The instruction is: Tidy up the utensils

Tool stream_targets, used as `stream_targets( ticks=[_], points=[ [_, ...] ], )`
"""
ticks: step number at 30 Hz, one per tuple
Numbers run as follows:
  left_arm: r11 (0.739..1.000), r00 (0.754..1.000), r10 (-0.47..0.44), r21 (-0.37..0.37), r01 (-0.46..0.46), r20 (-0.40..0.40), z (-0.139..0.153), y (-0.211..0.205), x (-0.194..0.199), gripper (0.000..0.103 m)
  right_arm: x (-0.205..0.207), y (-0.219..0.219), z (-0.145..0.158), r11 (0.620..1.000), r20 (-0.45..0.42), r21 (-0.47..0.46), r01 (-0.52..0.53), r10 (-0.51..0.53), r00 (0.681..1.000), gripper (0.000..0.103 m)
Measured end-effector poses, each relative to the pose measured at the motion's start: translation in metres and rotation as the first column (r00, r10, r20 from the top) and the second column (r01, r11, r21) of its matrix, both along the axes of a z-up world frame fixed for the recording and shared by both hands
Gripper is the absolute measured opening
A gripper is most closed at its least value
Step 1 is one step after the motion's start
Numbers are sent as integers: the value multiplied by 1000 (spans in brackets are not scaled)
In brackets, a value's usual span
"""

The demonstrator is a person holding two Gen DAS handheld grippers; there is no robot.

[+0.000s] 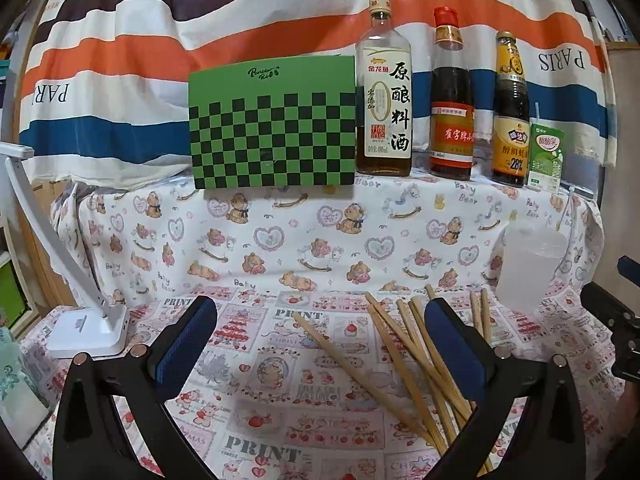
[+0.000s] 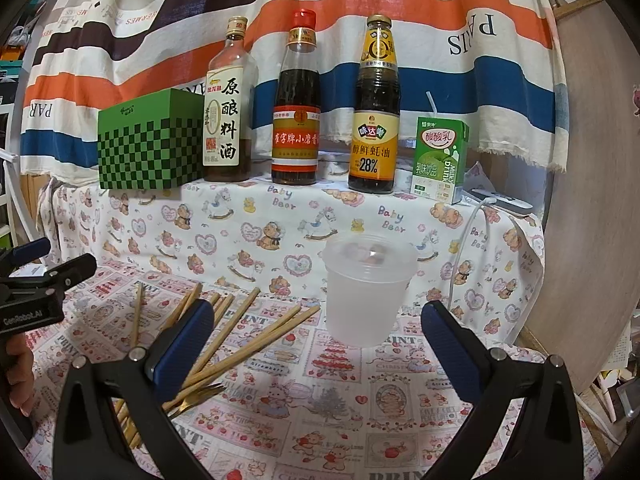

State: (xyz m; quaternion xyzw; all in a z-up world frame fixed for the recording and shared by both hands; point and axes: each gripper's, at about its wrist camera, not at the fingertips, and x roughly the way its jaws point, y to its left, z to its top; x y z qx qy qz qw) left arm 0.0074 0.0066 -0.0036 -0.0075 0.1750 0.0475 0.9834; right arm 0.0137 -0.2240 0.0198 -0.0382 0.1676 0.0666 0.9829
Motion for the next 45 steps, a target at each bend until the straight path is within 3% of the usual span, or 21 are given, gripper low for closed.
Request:
stream_targets(
  ticks=[10, 24, 45],
  points=[
    [999, 999, -36, 10, 36, 5, 0, -4, -2, 103, 0, 0, 0, 1000, 1, 5, 11, -11, 1000, 103],
    [999, 999, -19, 27, 18, 46, 5, -7, -13, 103, -1, 0, 0, 1000, 6, 1, 23, -23, 1000, 103],
    [1000, 1000, -8, 23, 7, 29, 3, -6, -9, 103, -1, 0, 0, 1000, -2, 3, 20, -20, 1000, 103]
  ],
)
